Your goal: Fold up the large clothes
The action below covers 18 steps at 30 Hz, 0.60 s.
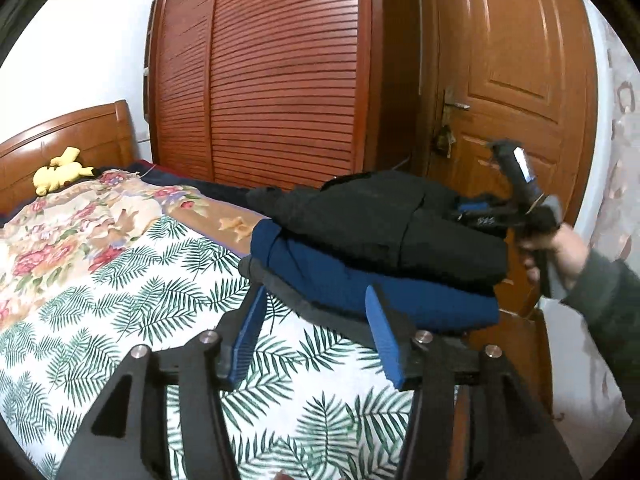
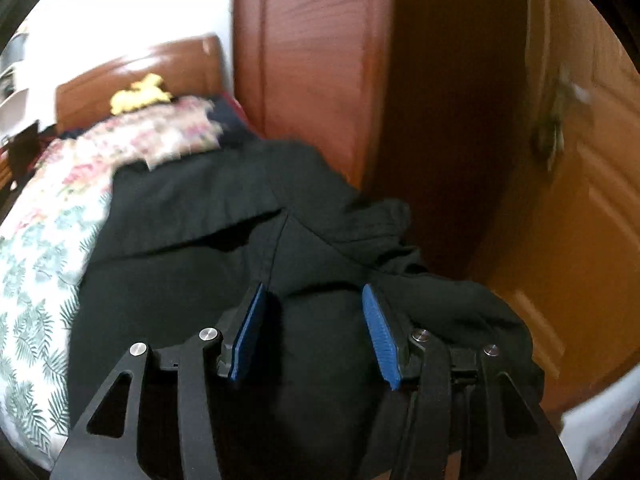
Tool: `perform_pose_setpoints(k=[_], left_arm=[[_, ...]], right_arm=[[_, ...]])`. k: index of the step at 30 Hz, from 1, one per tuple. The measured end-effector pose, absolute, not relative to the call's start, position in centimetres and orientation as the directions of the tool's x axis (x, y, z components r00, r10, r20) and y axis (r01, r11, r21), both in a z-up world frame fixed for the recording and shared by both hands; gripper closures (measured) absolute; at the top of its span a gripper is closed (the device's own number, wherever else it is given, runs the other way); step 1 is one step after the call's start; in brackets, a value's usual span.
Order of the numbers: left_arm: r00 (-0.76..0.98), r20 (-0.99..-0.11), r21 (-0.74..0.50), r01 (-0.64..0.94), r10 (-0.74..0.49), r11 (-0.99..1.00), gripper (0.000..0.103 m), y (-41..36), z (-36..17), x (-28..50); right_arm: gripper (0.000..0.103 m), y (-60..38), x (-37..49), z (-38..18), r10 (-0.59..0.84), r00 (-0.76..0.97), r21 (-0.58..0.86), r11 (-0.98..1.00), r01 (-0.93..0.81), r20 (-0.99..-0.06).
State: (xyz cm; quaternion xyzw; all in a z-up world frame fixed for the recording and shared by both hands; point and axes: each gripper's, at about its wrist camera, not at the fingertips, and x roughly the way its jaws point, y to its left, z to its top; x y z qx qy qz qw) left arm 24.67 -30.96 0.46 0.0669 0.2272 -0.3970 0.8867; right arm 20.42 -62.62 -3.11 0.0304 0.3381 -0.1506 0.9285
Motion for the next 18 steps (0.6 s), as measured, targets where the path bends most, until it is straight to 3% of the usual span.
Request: perform_pose_setpoints(k=[6,13,18], left_arm=[[0.612,-0.442,-0.047,0.715,-0.656,0.698,0.052,-28.8,1.4,22.1],[0.664,-0.429,-0.017,0.673,-0.613,0.740,0.051,-25.7,2.5,19.1],[0.677,-0.437,-0.034,0.645,-0.592,0.763,0.051,-23.2,2.8,17.2]], right_arm=[[0.052,-61.7,18.7,-2.2,-0.276,0.741,-0.045,0.948,0.316,-0.613],[0.052,-56.7,15.8,1.3,-0.265,0.811,-0.047,0.958,0.283,-0.521],[0.042,-51.2,13.7,1.8,-0.204,0.857,-0.044,0.977,0.208,-0.472]])
